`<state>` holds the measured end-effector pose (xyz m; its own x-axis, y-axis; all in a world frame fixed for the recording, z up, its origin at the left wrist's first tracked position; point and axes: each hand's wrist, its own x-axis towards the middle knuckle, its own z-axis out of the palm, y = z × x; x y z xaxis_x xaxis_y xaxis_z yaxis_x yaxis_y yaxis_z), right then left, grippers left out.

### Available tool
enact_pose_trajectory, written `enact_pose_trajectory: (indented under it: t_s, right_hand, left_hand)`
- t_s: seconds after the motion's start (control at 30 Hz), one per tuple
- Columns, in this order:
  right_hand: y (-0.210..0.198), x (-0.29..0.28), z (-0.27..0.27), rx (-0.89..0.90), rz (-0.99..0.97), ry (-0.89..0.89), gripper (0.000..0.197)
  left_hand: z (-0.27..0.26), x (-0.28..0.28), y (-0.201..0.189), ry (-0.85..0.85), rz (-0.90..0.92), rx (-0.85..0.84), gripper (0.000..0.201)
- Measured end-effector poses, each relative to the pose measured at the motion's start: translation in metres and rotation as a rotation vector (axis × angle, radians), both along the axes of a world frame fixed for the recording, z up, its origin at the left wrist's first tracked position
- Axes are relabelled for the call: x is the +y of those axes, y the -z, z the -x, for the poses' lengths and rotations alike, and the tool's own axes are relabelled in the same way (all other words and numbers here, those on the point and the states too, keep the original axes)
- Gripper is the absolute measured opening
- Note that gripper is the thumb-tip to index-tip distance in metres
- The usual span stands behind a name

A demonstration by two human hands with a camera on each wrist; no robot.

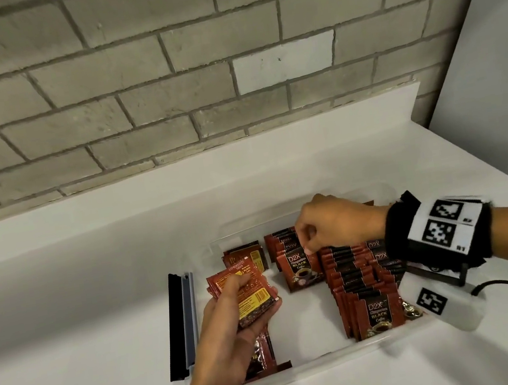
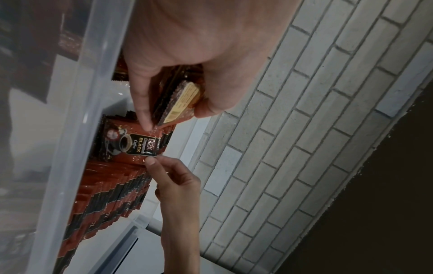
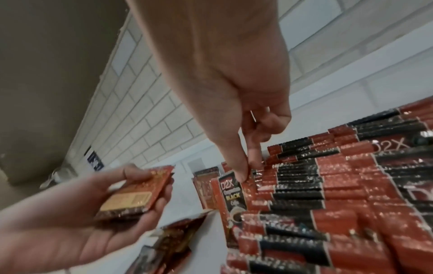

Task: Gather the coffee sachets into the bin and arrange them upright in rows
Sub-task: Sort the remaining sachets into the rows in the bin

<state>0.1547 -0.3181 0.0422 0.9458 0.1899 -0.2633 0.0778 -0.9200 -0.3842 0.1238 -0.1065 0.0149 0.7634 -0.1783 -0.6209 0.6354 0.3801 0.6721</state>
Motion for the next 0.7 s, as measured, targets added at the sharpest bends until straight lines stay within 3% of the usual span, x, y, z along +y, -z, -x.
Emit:
enact_pose_trajectory:
  t_s: [0.23, 0.37, 0.57, 0.7]
  right_hand:
    - [0.004, 0.008, 0.000, -0.094, 0.188, -0.107, 0.008]
    - [0.003, 0.004, -0.003, -0.103, 0.168, -0.071, 0.013]
    - [-0.019, -0.001, -0.008, -0.083, -0.124, 0.014, 0.018]
    - [-0.028, 0.005, -0.003, 0.052, -0.373, 0.033, 0.021]
  left_hand:
    - [0.000, -0.002, -0.001, 0.046, -0.041, -0.008, 0.011]
    - [-0.001, -0.002, 0.003, 0.066, -0.063, 0.005, 0.016]
    - [-0.003, 0.000, 0.012, 0.146, -0.104, -0.067, 0.045]
    - [-0.002, 0.000, 0.012, 0.172, -0.111, -0.116, 0.046]
